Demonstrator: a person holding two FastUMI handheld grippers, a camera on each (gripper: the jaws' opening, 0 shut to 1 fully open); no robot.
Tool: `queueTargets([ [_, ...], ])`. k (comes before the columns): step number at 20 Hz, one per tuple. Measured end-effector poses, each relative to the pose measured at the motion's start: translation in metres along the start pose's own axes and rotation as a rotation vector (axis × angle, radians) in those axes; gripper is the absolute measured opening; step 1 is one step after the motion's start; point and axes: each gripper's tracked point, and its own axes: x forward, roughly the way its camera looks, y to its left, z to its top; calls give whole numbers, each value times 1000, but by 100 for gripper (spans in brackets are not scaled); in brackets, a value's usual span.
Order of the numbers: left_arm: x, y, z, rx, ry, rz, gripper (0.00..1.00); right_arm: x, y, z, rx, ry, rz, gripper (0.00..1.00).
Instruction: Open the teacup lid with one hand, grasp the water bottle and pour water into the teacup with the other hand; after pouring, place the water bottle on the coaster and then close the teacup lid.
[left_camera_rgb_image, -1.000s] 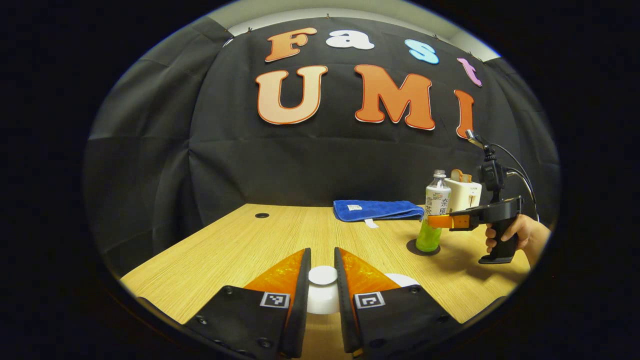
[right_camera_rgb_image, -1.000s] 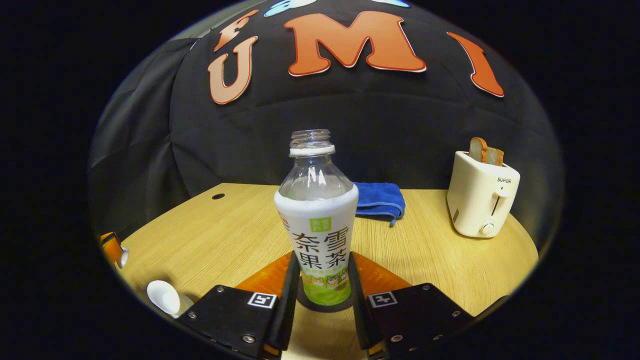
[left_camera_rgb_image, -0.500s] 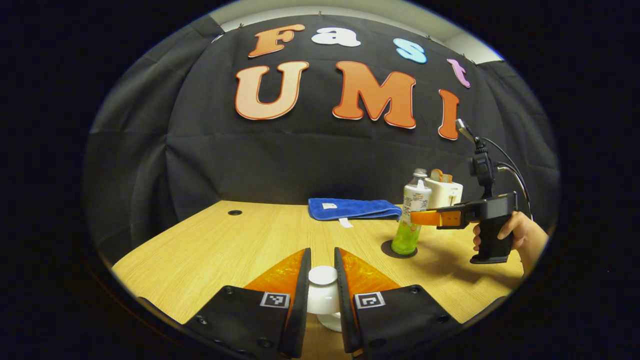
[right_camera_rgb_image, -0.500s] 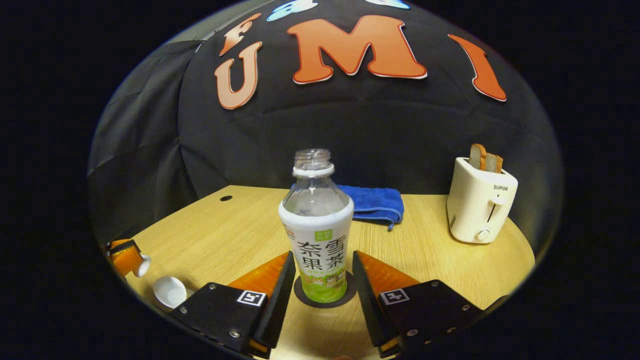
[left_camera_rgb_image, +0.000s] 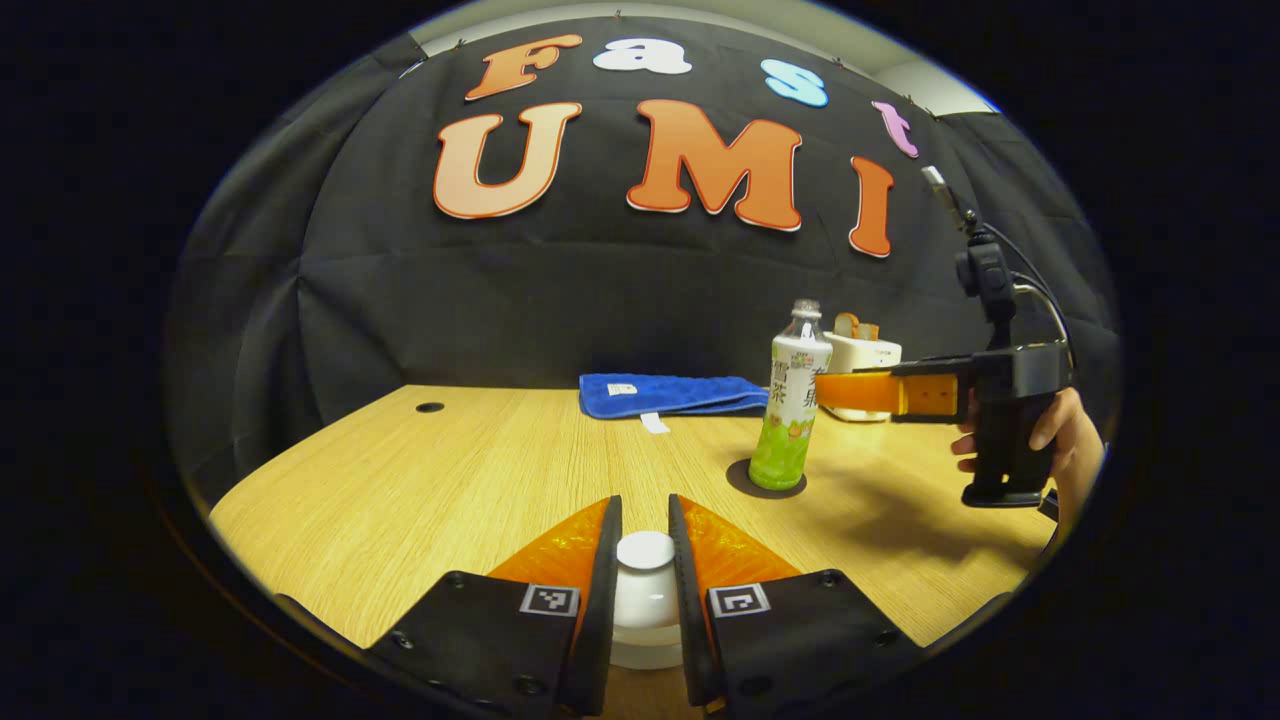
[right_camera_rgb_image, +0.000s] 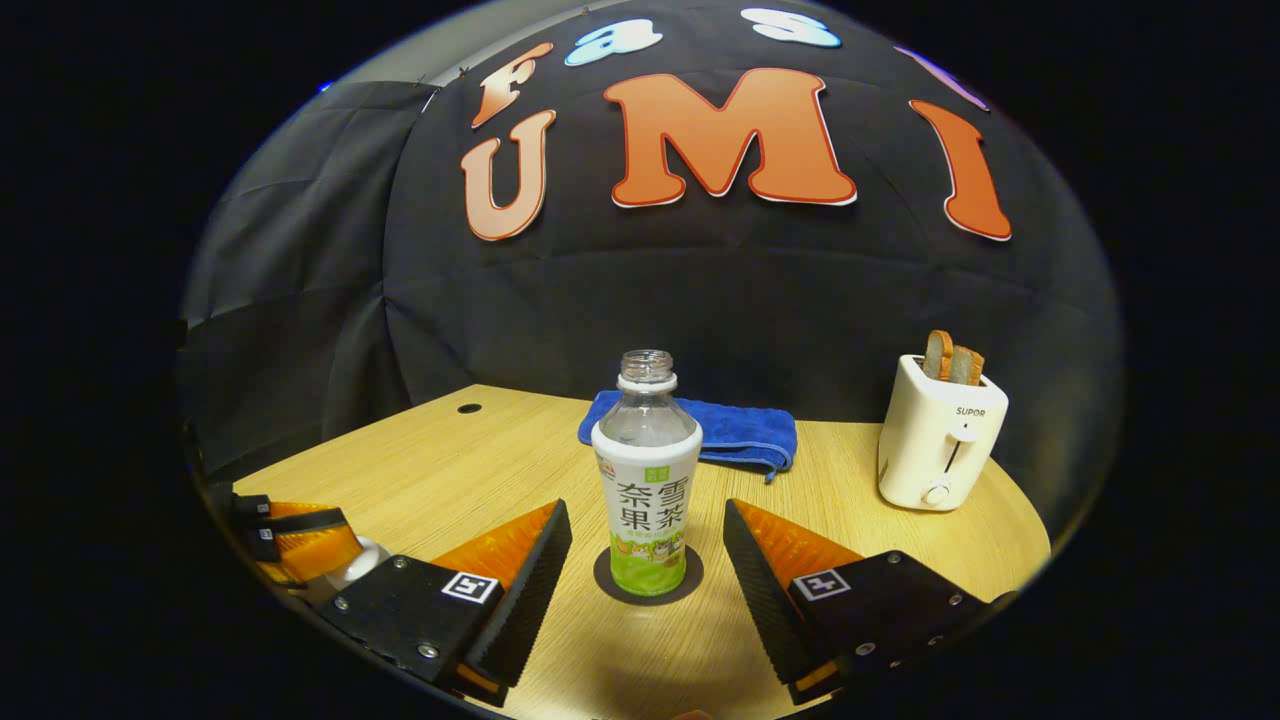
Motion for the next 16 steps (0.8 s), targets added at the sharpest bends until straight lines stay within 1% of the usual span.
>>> queueTargets([
  [1, -1, -1, -3, 3, 10, 3, 31, -4, 0, -1, 2, -4, 6, 91],
  [3, 3, -1, -4, 21, 10, 9, 31, -11, -2, -3, -5, -8, 5, 92],
  [4, 2, -3, -8, 27, 24, 3, 33, -14, -3, -5, -10, -6, 4, 92],
  [6, 2, -8, -6, 47, 11, 2, 34, -19, -3, -8, -18, -7, 6, 92],
  [7, 2, -8, -8, 58, 12, 7, 33, -22, -4, -10, -20, -8, 5, 92],
  [8, 1, -8, -8, 67, 11, 9, 31, -24, -5, -11, -21, -9, 5, 92],
  [9, 1, -9, -7, 73, 12, 10, 35, -27, -6, -12, -20, -10, 3, 92],
  [10, 0, -8, -8, 80, 18, 17, 37, -30, -7, -11, -16, -13, 2, 92],
  [11, 0, -3, -5, 83, 18, 39, 39, -32, -7, -11, -10, -16, 0, 92],
  [12, -1, -1, -2, 82, 11, 45, 48, -35, -7, -11, -2, -18, -1, 92],
  [15, -8, -2, 18, 100, -49, 64, 60, -46, -8, -6, -5, -43, -7, 92],
  [16, -10, -2, 27, 103, -70, 68, 63, -51, -9, -2, -6, -55, -11, 92],
])
